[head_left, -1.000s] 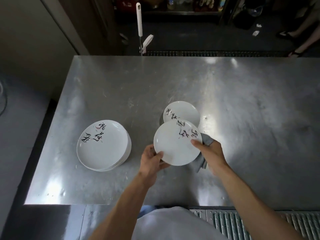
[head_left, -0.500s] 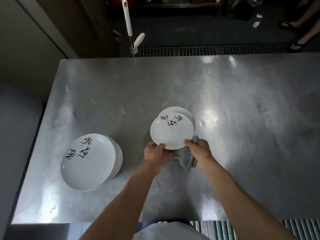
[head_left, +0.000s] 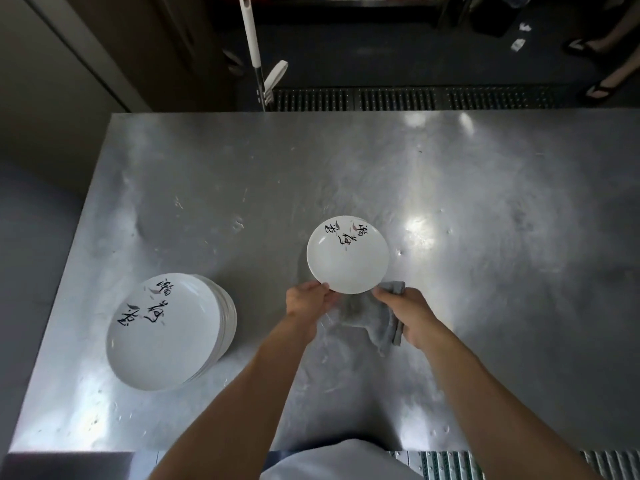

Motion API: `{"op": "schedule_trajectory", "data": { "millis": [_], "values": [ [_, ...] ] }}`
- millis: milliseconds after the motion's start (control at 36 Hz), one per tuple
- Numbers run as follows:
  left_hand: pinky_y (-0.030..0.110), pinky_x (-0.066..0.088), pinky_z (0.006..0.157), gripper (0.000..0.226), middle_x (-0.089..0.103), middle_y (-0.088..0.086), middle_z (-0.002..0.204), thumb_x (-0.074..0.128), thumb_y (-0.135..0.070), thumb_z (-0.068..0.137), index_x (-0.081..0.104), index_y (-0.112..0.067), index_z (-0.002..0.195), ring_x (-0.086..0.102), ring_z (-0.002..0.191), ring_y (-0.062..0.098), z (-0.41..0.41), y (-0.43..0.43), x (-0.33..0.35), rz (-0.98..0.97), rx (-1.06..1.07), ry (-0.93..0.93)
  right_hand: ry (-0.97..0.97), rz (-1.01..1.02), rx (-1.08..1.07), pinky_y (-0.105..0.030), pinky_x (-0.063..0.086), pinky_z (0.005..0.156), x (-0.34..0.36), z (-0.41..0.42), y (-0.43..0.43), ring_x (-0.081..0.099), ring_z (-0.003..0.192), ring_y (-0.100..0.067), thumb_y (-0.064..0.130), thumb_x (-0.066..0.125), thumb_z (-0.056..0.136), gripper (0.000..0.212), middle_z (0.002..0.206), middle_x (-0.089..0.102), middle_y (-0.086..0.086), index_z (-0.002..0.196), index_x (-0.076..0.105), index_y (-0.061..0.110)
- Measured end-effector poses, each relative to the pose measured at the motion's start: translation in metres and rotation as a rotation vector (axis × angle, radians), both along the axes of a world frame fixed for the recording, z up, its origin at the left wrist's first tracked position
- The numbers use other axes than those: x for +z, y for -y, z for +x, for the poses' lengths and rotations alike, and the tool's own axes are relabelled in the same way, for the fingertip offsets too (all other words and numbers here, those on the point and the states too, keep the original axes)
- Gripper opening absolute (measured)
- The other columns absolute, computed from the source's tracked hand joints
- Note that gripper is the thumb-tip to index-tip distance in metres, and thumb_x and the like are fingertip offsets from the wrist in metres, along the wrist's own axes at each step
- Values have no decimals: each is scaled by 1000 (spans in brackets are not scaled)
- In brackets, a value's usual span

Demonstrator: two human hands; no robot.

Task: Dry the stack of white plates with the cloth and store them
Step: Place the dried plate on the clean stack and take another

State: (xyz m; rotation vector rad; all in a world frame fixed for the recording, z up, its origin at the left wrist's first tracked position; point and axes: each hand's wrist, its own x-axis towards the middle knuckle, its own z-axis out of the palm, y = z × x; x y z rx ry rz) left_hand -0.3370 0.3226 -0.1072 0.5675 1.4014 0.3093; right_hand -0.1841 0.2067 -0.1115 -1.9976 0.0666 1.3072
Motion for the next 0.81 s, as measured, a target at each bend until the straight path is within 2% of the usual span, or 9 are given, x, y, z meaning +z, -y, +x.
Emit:
{"op": "schedule_trajectory", "data": {
  "millis": [139, 278, 361, 444, 472, 556, 639, 694, 806],
  "values": [
    [19, 60, 66, 17, 74, 22, 101, 57, 11, 96, 68, 9, 110, 73, 82, 22, -4, 0, 7, 19, 32, 46, -45, 0, 62, -40, 57, 75, 0, -18, 16, 71, 87, -32, 29, 76, 86, 28, 84, 74, -14, 99, 73, 4],
    [23, 60, 77, 18, 69, 17, 87, 52, 10, 96, 68, 4, 90, 67, 87, 25, -22, 2, 19, 90, 38, 62, -61, 25, 65, -47, 58, 89, 5, -39, 14, 70, 96, -36, 31, 72, 89, 30, 98, 74, -18, 104, 71, 4],
    [27, 58, 75, 14, 67, 5, 72, 62, -2, 88, 74, -10, 83, 63, 77, 20, -42, -2, 33, 165, -17, 49, -70, 78, 88, -52, 55, 95, 12, -53, 2, 69, 100, -36, 28, 69, 91, 30, 102, 74, -19, 106, 71, 2],
    [32, 56, 76, 20, 73, 0, 81, 58, -23, 75, 75, -18, 84, 66, 78, 19, -73, -13, 50, 339, -160, -78, -62, 145, 115, -52, 52, 100, 21, -70, -18, 68, 103, -31, 23, 68, 92, 24, 108, 73, -14, 109, 70, 5],
    [32, 57, 76, 24, 76, -1, 86, 57, -27, 76, 74, -20, 90, 70, 81, 20, -84, -18, 58, 390, -191, -136, -55, 166, 123, -50, 54, 96, 25, -77, -27, 68, 98, -31, 22, 67, 93, 21, 105, 73, -12, 107, 69, 6],
    [45, 62, 86, 39, 76, 7, 97, 55, -24, 78, 69, -16, 114, 74, 91, 30, -120, -33, 78, 500, -111, -213, -25, 185, 210, -34, 53, 64, 34, -100, -55, 71, 78, -33, 25, 67, 92, 22, 92, 73, -16, 103, 70, 6],
    [40, 64, 70, 30, 70, 6, 96, 56, -9, 95, 64, -9, 124, 75, 79, 26, -159, -45, 90, 585, -41, -272, 28, 191, 278, -21, 37, 36, 41, -123, -78, 56, 40, -21, 28, 67, 91, 29, 67, 61, -15, 100, 68, 0],
    [32, 61, 62, 30, 69, 1, 102, 57, -9, 97, 64, -15, 126, 73, 75, 17, -189, -50, 97, 646, -39, -407, 64, 201, 320, -22, 34, 37, 48, -142, -92, 51, 38, -23, 32, 66, 91, 30, 52, 52, -12, 91, 67, 2],
    [37, 53, 93, 38, 63, 0, 120, 61, -15, 93, 64, -20, 130, 66, 102, 25, -251, -53, 99, 733, -103, -763, 149, 261, 386, -18, 39, 41, 58, -173, -110, 53, 48, -11, 34, 63, 93, 26, 49, 54, 8, 76, 61, 14]
  ]
}}
